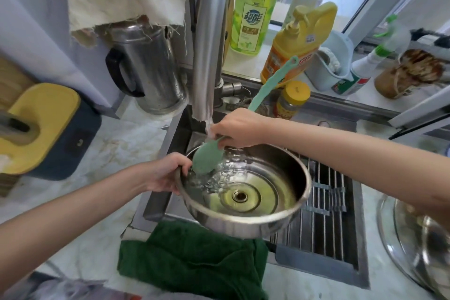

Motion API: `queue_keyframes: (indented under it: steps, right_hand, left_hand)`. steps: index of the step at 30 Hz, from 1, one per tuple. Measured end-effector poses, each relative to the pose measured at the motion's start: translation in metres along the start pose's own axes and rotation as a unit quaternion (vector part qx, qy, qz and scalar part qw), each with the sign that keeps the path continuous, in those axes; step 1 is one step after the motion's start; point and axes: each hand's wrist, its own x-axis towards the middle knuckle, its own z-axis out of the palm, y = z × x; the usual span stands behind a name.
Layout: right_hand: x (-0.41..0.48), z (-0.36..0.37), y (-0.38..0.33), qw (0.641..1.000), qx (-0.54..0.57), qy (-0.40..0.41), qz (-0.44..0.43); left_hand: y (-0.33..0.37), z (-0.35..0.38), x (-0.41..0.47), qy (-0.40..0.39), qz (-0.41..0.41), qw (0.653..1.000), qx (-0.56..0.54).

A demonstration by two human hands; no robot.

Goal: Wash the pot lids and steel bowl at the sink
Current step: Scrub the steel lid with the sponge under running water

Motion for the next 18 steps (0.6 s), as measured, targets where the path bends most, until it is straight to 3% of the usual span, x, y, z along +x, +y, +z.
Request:
queue_keyframes:
  steps: [5,7,12,15,18]
  right_hand:
    - [-0.012,-0.006,0.026,0.99,-0.047,-0.114,0.063]
    - [-0.012,-0.009,0.031,0.988,-0.057,-0.12,0.084]
    - [0.006,-0.013,0.009,0.996,-0.08,0.004,0.031]
    - [0.012,-0.007,-0.002,0.989,-0.101,0.093,-0.047]
    - [0.011,0.003,0.005,0.989,-0.082,0.101,-0.074]
  left_hand:
    - [0.002,-0.01,-0.003,-0.008,-0.004,1.0,0.01]
    - [0.005,-0.011,-0.003,-0.007,0.003,1.0,0.009]
    - [0.016,-0.003,-0.002,-0.01,0.005,1.0,0.008]
    - [0.015,-0.002,0.003,-0.019,0.003,1.0,0.024]
    - [0.011,0.001,0.002,-0.032,-0.011,0.999,0.019]
